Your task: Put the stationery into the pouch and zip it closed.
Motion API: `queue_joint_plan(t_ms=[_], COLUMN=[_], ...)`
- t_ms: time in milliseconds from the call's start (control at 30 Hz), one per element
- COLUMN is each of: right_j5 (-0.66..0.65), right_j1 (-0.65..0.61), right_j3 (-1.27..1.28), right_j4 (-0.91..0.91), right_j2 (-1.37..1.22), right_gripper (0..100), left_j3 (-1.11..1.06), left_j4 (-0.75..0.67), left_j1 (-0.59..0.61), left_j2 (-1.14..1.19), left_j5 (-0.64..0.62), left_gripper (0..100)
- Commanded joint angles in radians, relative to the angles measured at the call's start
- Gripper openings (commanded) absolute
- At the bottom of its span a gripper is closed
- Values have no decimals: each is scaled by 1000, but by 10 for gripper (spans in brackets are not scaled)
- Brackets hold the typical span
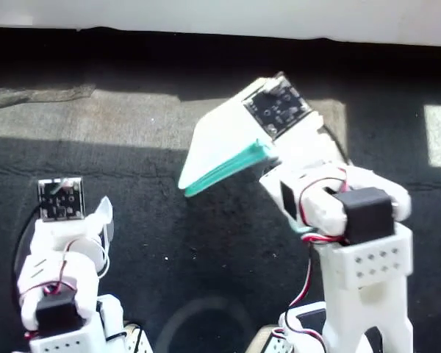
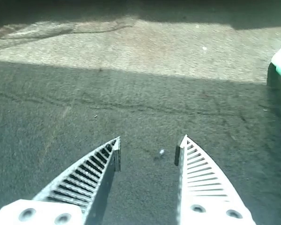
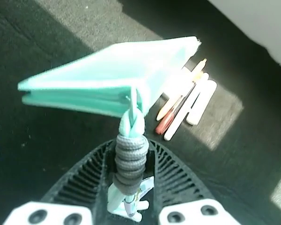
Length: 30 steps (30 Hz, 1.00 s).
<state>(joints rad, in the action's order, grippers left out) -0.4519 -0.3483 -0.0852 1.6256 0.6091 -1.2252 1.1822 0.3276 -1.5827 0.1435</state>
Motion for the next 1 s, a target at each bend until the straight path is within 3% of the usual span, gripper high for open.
queue_joint_plan(t_ms=[0, 167, 367, 667, 967], right_j5=[-12, -14, -9, -5, 124], right_j1=[-24, -85, -173, -171, -171], right_j3=[-338, -648, -684, -507, -366], right_j4=[110, 136, 137, 108, 7], right_j2=[-110, -226, -246, -257, -249], right_gripper=[6, 6, 6, 6, 6], left_j3=[334, 898, 1368, 1368, 1389], left_j4=[14, 275, 591, 591, 577], left_j1=[-30, -65, -157, -341, -366], left_j2=[351, 845, 1225, 1265, 1276], left_j5=[-8, -8, -9, -9, -9], left_gripper=[211, 213, 210, 210, 212])
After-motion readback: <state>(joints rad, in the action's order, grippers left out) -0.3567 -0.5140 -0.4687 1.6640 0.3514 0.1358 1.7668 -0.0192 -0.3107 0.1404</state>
